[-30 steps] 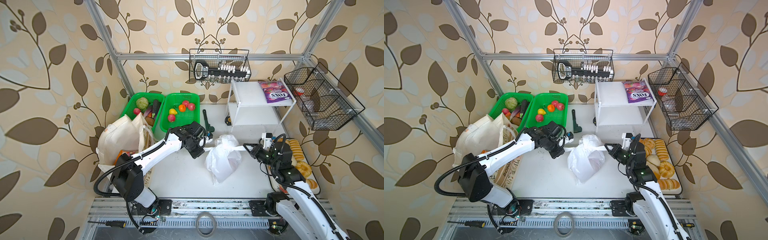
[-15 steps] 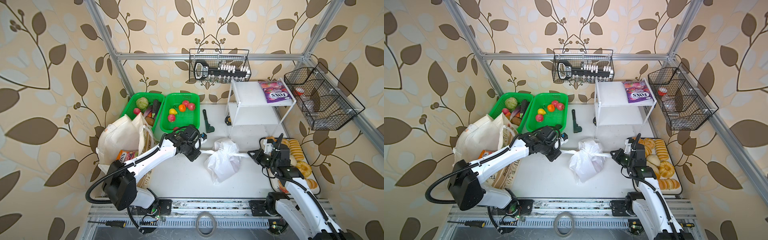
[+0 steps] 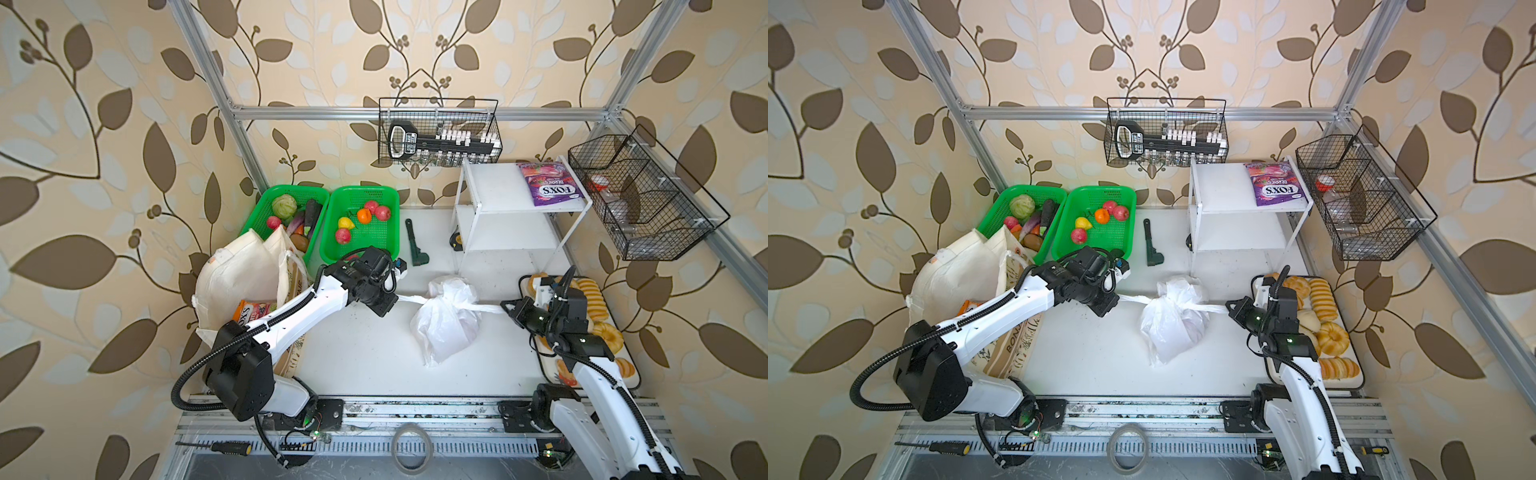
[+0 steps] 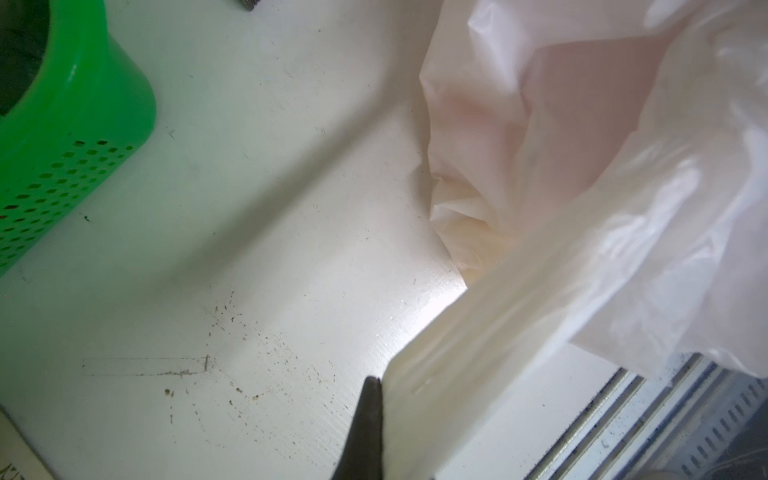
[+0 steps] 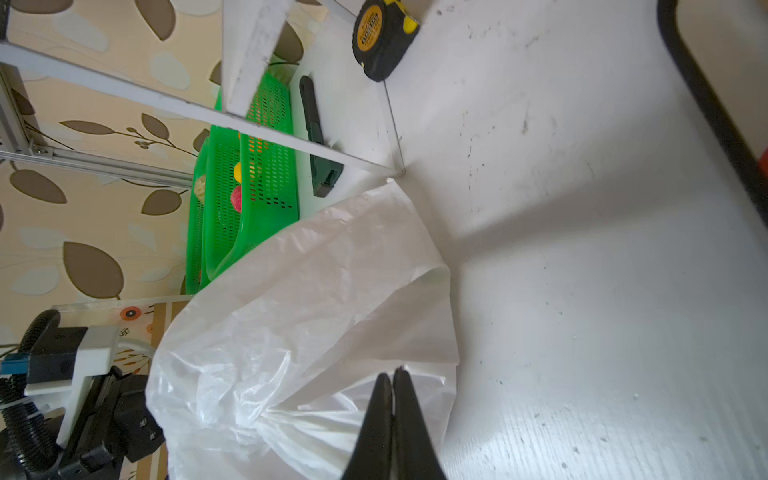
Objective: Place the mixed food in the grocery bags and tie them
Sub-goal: 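Close the left gripper on the bag handle while the right gripper draws back, then lift the white bag with the left gripper and carry it toward the cloth tote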
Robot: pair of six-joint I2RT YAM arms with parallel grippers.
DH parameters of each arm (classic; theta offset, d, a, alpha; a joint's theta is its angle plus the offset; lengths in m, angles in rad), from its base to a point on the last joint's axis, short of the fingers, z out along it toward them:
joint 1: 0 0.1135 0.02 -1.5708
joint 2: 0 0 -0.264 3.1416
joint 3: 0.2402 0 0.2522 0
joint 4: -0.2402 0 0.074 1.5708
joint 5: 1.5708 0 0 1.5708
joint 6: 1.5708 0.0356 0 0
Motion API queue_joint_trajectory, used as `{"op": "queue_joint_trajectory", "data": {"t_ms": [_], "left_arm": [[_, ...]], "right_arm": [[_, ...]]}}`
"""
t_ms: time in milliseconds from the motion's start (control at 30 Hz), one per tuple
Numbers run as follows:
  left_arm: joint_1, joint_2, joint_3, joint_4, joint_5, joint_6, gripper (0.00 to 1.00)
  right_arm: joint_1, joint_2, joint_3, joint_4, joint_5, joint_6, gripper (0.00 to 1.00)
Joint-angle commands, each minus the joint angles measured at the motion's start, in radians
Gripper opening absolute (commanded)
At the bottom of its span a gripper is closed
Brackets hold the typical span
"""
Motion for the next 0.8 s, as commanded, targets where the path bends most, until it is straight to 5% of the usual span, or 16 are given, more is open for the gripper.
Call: {"op": "queue_joint_trajectory", "data": {"t_ms": [0,100,200,333,467,767], "left_arm": [[0.069,-0.066,0.021,-0.144,-0.065,-0.027,0.30],[0.067,-0.106,0.125,-0.115,0.067,-0.053,0.55],[0.067,-0.136,0.184,-0.026,0.131,-0.094,0.72],[0.027,-0.122,0.218,0.057,0.176,-0.086,0.77],[-0.121,-0.045,0.257,0.063,0.097,-0.010,0.81],[-0.310,0.217,0.411,0.016,-0.087,0.009,0.99]], "right_arm": [[-0.040,-0.009,-0.024,0.155,-0.048,0.008,0.04],[-0.038,-0.008,0.003,0.168,-0.104,0.026,0.41],[-0.040,-0.050,0.058,0.076,-0.013,-0.005,0.57],[-0.040,-0.105,0.138,-0.064,0.171,-0.054,0.63],[-0.043,-0.115,0.199,-0.158,0.289,-0.085,0.67],[-0.043,-0.107,0.176,-0.121,0.208,-0.059,0.67]]}}
